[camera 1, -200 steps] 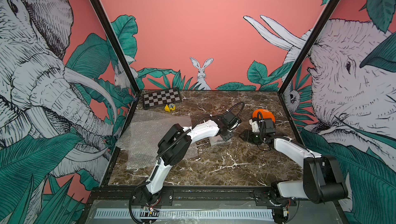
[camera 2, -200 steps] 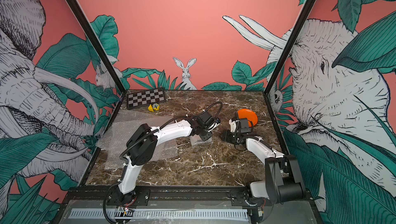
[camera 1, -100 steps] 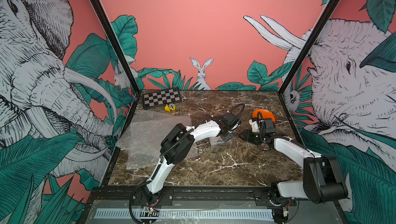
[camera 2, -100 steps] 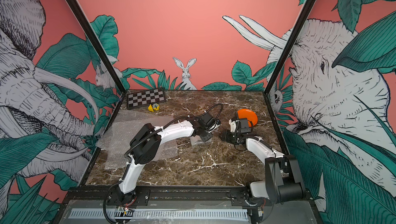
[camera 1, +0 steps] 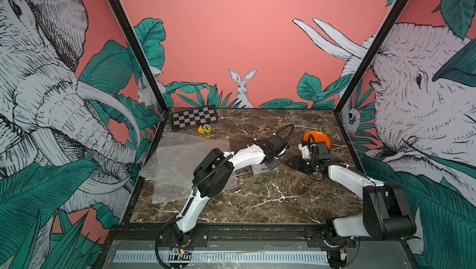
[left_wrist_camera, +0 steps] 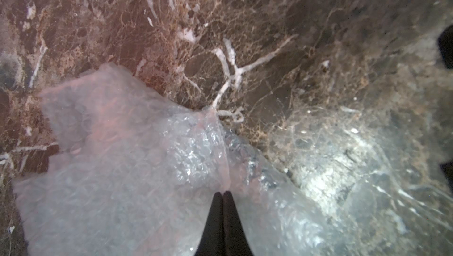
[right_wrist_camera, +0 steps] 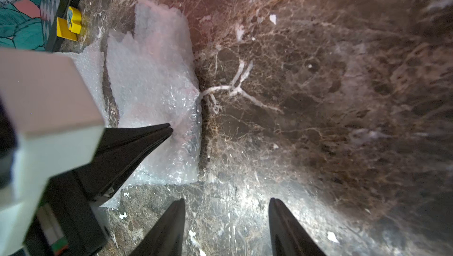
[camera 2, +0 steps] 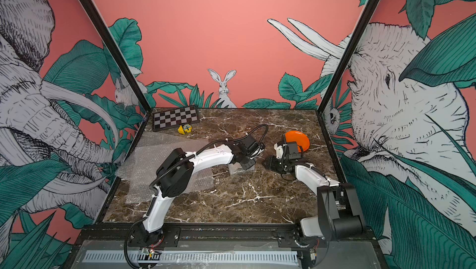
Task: Unpack dinner plates from bubble wrap
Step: Unwrap the bubble wrap at the center of the board.
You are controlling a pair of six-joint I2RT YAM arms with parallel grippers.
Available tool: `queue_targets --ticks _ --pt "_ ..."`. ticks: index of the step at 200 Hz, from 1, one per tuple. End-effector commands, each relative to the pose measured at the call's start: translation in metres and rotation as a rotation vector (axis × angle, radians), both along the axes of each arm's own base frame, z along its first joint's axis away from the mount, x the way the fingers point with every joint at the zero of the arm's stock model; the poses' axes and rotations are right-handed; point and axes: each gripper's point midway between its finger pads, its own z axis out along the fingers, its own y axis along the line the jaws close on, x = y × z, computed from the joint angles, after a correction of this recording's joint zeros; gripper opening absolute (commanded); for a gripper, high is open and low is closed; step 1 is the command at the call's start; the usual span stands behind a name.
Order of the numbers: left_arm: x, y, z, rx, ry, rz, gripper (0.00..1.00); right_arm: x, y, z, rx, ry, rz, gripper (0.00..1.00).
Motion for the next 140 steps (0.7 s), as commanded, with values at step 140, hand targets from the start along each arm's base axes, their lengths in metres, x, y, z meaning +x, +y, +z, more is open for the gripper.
queue_targets --ticks 140 --pt "-0.005 0.003 0.055 -0.174 -0.07 0.058 0.0 0.035 0.062 -0.024 0.241 0.046 0.006 0.43"
